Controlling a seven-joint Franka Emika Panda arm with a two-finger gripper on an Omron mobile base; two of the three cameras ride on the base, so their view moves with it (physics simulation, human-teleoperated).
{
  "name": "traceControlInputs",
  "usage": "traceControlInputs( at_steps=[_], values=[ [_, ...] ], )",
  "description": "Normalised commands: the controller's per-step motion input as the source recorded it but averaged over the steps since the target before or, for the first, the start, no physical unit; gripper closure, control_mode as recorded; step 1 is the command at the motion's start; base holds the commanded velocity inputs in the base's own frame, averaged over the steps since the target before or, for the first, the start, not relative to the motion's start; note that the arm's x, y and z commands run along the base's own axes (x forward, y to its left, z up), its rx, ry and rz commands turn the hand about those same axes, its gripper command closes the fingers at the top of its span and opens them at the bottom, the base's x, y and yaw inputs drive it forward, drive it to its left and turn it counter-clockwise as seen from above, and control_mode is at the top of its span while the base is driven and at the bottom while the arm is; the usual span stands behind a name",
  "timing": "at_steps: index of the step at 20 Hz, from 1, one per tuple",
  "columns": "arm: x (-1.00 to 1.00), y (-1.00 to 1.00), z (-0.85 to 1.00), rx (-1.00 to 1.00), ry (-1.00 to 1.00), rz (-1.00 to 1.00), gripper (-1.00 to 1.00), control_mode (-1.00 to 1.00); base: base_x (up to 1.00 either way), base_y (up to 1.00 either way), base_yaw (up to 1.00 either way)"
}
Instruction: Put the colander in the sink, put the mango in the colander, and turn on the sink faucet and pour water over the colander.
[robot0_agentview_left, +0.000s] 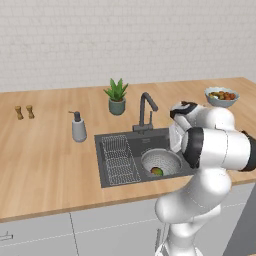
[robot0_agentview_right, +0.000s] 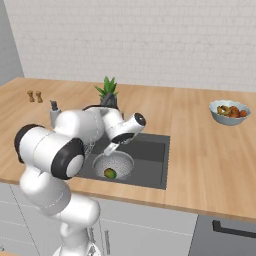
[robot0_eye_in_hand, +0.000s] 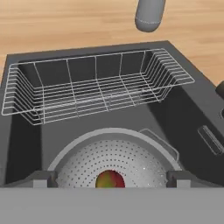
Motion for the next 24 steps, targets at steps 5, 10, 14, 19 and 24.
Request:
traceControlInputs(
  at_steps=[5, 10, 14, 19, 24],
  values=[
    [0.00, -0.22, 0.58, 0.18, 0.00, -0.17, -1.00, -1.00, 0.00, 0.00, 0.00],
    [0.04, -0.13, 0.29, 0.24, 0.00, -0.23, -1.00, -1.00, 0.00, 0.00, 0.00],
    [0.16, 0.00, 0.04, 0.23, 0.00, -0.30, -1.00, -1.00, 0.00, 0.00, 0.00],
    [0.46, -0.01, 0.05, 0.27, 0.06, -0.32, -1.00, -1.00, 0.00, 0.00, 0.00],
    [0.43, -0.04, 0.11, 0.31, 0.10, -0.30, -1.00, -1.00, 0.00, 0.00, 0.00]
  ],
)
